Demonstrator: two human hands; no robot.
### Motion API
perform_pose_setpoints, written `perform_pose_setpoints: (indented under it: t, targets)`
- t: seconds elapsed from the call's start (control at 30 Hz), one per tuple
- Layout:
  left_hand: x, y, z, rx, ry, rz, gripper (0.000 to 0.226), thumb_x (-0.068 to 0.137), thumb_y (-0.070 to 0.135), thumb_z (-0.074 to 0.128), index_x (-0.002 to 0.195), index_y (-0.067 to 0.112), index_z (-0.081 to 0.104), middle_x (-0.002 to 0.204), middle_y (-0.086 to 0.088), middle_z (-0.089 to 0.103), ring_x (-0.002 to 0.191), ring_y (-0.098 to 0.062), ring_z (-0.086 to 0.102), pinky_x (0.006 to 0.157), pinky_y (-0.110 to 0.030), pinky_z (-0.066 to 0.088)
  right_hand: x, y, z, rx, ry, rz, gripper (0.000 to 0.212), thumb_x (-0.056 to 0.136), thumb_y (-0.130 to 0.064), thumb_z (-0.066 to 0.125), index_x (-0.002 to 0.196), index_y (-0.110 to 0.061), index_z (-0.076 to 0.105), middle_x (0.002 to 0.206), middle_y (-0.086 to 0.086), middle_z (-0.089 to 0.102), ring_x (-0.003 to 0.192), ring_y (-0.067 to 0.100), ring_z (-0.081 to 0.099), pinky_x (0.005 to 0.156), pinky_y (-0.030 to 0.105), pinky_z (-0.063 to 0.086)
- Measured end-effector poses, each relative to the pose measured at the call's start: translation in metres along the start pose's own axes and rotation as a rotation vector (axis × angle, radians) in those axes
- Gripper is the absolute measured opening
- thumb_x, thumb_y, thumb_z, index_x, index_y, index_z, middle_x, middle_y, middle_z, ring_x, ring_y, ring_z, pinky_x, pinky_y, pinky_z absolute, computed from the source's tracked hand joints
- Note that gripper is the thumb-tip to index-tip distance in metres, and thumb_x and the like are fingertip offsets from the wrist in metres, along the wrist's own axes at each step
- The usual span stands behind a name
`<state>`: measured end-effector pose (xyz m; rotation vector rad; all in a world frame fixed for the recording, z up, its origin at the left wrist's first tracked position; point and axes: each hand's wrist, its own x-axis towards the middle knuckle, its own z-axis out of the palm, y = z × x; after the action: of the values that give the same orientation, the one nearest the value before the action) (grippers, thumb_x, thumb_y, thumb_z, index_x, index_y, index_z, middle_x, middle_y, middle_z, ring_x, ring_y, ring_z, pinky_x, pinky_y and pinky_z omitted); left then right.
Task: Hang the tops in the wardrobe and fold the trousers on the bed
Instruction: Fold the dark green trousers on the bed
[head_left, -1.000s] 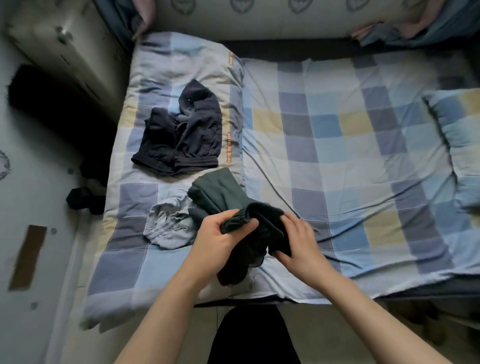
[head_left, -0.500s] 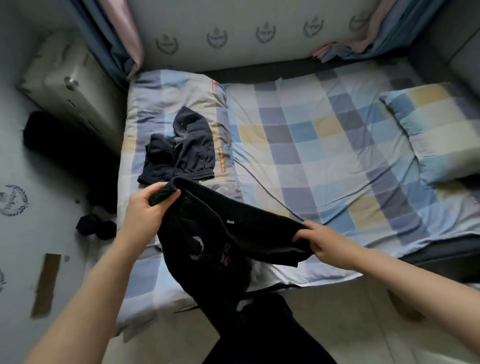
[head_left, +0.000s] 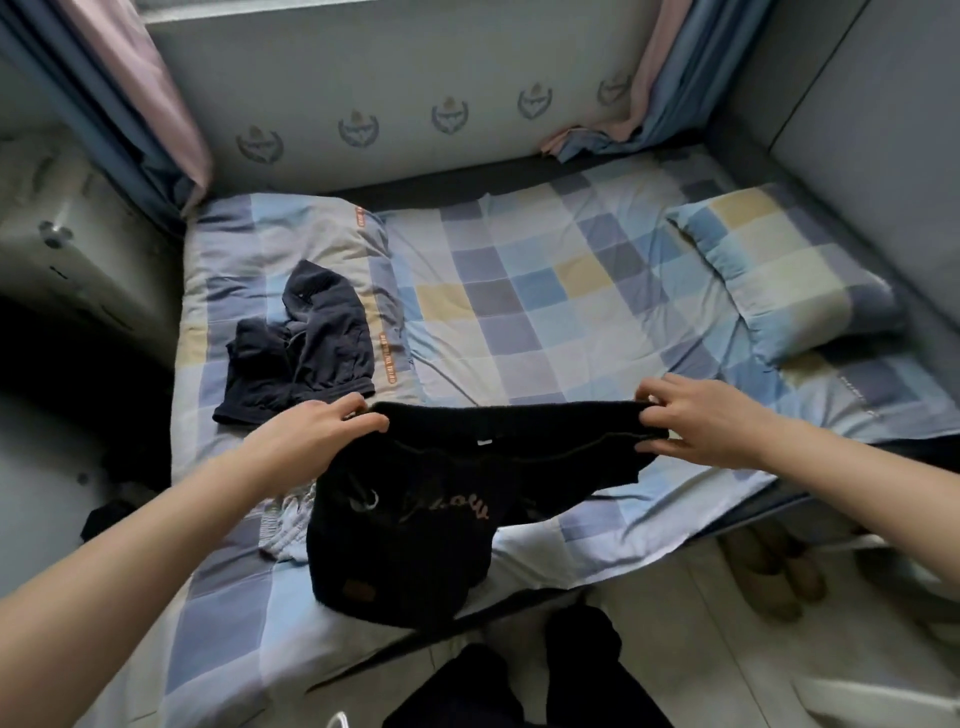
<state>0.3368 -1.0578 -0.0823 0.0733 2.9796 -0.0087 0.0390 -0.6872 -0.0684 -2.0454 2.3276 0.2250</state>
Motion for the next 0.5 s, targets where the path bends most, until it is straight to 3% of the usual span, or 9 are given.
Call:
perform_pose_setpoints:
  t: [0.07, 0.13, 0.23, 0.3, 0.37, 0.5]
  targets:
    - [0.023, 0.003, -0.008, 0.029, -0.019, 0.029, 0.049, 0.079, -0.006, 0.060, 0.117, 0.023, 0.056, 0.107, -0.005, 0.053, 0.066, -0.030, 0.057, 0.059, -0.037, 0.046, -0.005, 0.010, -0.001, -0.004, 0.088, 0.031, 0.025, 0.084, -0.035, 0.069, 0.073, -0.013, 0.063, 0.094, 0.006, 0.059, 0.072, 0.026, 0.061, 0.049, 0.036, 0.051]
    - [0.045, 0.007, -0.016, 0.051, -0.054, 0.050, 0.031, 0.078, -0.004, 0.061, 0.098, 0.020, 0.058, 0.097, -0.005, 0.051, 0.062, -0.031, 0.056, 0.052, -0.036, 0.041, -0.011, 0.024, 0.000, 0.003, 0.133, 0.054, 0.022, 0.085, -0.030, 0.069, 0.073, -0.012, 0.064, 0.092, 0.005, 0.061, 0.071, 0.026, 0.060, 0.049, 0.037, 0.051]
    - [0.076, 0.021, -0.027, 0.057, -0.126, 0.016, 0.032, 0.081, -0.001, 0.056, 0.100, 0.023, 0.063, 0.099, -0.004, 0.048, 0.064, -0.032, 0.055, 0.055, -0.038, 0.037, -0.027, 0.057, 0.006, 0.010, 0.144, 0.098, 0.021, 0.088, -0.030, 0.066, 0.081, -0.010, 0.069, 0.087, 0.004, 0.063, 0.073, 0.026, 0.063, 0.055, 0.039, 0.052]
    - [0.098, 0.032, -0.036, 0.052, -0.085, 0.051, 0.035, 0.076, -0.002, 0.063, 0.100, 0.023, 0.071, 0.093, -0.005, 0.047, 0.059, -0.030, 0.052, 0.052, -0.035, 0.035, -0.038, 0.081, 0.008, -0.014, 0.180, 0.092, 0.021, 0.083, -0.028, 0.072, 0.074, -0.010, 0.068, 0.078, 0.005, 0.063, 0.067, 0.026, 0.064, 0.051, 0.037, 0.051]
    - [0.121, 0.043, -0.049, 0.062, -0.063, 0.053, 0.032, 0.069, -0.005, 0.069, 0.090, 0.018, 0.073, 0.088, -0.006, 0.049, 0.058, -0.029, 0.052, 0.050, -0.033, 0.039, -0.048, 0.109, 0.006, -0.063, 0.234, 0.101, 0.025, 0.076, -0.027, 0.078, 0.065, -0.010, 0.065, 0.069, 0.006, 0.060, 0.060, 0.027, 0.062, 0.045, 0.034, 0.048]
    - [0.176, 0.062, -0.068, 0.000, 0.054, -0.034, 0.013, 0.068, -0.003, 0.067, 0.077, 0.005, 0.069, 0.092, -0.012, 0.057, 0.070, -0.034, 0.062, 0.060, -0.040, 0.051, -0.058, 0.170, 0.005, -0.085, 0.365, 0.228, 0.030, 0.075, -0.027, 0.080, 0.061, -0.009, 0.060, 0.064, 0.009, 0.057, 0.056, 0.031, 0.060, 0.040, 0.034, 0.046]
